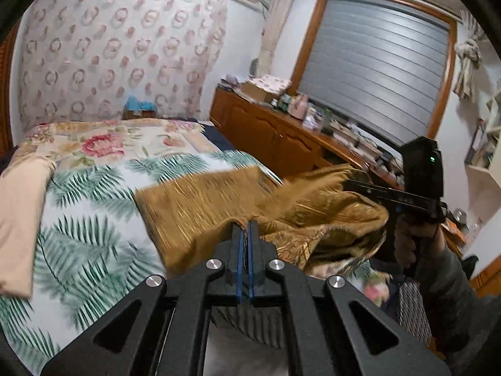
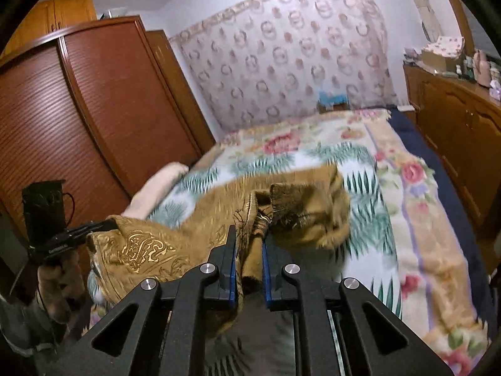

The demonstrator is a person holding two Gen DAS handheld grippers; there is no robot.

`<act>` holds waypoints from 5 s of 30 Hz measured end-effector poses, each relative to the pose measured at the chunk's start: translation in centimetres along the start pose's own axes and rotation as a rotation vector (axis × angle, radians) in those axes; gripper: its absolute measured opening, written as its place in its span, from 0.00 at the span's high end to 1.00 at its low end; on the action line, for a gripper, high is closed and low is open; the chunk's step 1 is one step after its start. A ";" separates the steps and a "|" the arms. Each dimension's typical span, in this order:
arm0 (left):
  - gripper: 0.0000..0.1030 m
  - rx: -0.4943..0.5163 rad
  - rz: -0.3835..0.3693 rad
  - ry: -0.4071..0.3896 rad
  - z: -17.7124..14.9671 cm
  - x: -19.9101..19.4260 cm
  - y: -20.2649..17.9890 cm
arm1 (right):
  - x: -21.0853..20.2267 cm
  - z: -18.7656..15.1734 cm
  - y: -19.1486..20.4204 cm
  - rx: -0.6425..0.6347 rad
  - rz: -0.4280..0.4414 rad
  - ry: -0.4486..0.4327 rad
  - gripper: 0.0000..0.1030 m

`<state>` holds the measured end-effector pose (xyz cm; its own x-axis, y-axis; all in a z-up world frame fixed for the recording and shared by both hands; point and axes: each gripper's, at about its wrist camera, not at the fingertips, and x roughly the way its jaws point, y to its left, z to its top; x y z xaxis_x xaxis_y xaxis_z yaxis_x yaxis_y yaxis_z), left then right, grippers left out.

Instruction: Fold small clothes

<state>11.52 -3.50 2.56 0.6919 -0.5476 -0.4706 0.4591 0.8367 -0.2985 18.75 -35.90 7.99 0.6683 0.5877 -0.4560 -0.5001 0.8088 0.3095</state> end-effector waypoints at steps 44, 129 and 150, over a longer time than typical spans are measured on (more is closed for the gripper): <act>0.22 -0.080 0.193 0.142 2.2 10.7 10.7 | 14.6 4.7 4.2 -0.246 -0.192 0.218 0.48; 0.91 -0.158 0.090 -0.049 2.3 0.2 10.7 | 16.9 6.9 6.5 -0.231 0.050 0.221 0.84; 0.91 -0.334 0.430 -0.225 -3.9 -9.6 24.0 | 42.7 11.7 26.1 -0.646 0.291 0.268 0.86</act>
<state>13.69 21.87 -3.29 0.8950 -0.1161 -0.4306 -0.0641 0.9220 -0.3819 40.70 10.51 6.36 0.3449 0.6835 -0.6433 -0.9141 0.4003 -0.0648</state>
